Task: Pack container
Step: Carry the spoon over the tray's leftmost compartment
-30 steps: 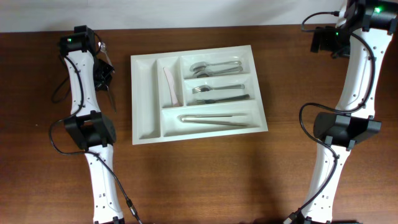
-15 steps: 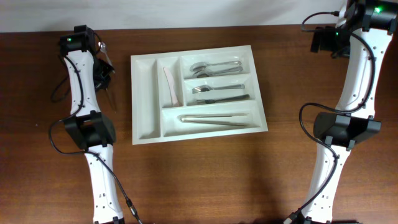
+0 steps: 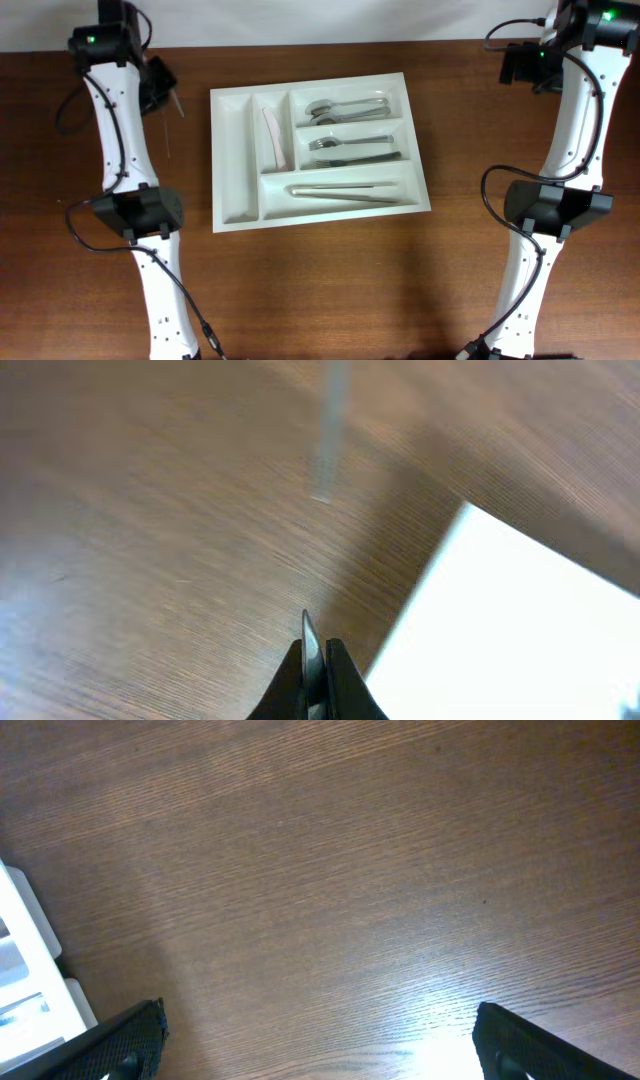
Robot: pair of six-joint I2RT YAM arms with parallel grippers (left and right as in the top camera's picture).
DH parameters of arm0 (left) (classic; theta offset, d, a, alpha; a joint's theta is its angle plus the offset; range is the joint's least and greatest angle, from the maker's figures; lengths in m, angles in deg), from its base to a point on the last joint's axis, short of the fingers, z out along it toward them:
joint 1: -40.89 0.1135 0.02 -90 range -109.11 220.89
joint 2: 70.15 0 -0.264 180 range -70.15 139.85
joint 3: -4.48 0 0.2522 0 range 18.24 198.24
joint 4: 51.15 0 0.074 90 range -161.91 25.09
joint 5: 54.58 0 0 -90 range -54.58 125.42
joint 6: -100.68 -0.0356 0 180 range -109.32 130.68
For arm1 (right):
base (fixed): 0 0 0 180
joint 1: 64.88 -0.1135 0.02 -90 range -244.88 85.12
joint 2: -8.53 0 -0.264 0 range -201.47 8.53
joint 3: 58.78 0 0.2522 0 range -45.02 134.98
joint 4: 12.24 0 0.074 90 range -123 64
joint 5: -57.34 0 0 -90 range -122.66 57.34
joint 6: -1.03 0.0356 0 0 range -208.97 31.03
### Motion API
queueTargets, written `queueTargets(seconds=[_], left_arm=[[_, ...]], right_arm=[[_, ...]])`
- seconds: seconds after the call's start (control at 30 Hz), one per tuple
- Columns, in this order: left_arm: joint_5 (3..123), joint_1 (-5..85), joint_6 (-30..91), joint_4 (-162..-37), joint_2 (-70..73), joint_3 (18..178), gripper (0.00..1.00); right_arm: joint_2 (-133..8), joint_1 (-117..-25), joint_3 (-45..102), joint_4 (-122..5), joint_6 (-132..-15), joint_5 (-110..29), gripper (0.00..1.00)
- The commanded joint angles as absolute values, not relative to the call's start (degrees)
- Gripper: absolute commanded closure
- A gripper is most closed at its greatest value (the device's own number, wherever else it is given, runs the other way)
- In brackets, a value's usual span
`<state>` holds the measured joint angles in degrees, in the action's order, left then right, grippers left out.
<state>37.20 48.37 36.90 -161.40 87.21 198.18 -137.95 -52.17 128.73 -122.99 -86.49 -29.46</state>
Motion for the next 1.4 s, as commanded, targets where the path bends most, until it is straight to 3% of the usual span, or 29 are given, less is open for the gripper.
queueTargets(seconds=[0.0, 0.8, 1.07, 1.37], left_arm=[[41.9, 44.2, 24.6, -161.6, 83.9, 198.1, 0.98], [38.6, 33.9, 23.4, -161.6, 83.9, 184.3, 0.98], [35.5, 33.3, 36.8, -161.6, 83.9, 182.1, 0.98], [31.4, 33.6, 43.5, -161.0, 84.6, 182.1, 0.98]], right_arm=[[-137.4, -52.1, 128.5, -123.3, -87.1, -29.0, 0.01], [-137.4, -52.1, 128.5, -123.3, -87.1, -29.0, 0.01], [-137.4, -52.1, 128.5, -123.3, -87.1, -29.0, 0.01], [-137.4, -52.1, 128.5, -123.3, -87.1, -29.0, 0.01]])
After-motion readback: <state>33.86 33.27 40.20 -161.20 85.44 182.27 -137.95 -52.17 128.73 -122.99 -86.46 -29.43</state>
